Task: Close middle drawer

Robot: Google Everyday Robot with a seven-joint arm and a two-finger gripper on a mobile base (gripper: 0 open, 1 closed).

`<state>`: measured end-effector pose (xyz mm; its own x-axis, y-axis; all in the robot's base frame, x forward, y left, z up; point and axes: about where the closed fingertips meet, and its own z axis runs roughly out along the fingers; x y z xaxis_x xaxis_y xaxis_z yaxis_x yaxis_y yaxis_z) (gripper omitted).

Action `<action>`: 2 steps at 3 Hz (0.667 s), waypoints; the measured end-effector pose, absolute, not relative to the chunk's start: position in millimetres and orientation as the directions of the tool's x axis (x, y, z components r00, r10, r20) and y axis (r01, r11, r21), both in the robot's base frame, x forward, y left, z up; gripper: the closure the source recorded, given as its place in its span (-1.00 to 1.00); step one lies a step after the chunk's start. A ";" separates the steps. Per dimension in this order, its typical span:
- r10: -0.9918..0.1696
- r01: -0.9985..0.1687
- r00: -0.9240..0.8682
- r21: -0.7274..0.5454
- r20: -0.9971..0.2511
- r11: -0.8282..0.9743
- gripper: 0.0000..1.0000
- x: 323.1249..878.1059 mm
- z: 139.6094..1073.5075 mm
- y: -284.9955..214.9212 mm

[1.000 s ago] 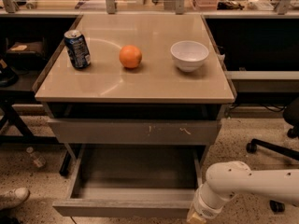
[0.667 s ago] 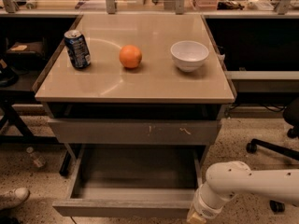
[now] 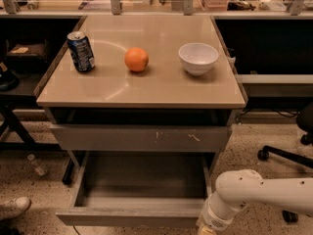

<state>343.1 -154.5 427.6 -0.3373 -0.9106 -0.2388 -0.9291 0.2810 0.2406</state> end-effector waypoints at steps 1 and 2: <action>-0.911 -0.929 -0.337 0.241 -0.239 0.281 -1.00 343.1 427.6 -154.5; -0.911 -0.929 -0.337 0.241 -0.239 0.281 -1.00 343.0 427.6 -154.5</action>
Offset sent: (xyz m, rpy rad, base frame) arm 0.0000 0.0000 0.0000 0.0000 0.0000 0.0000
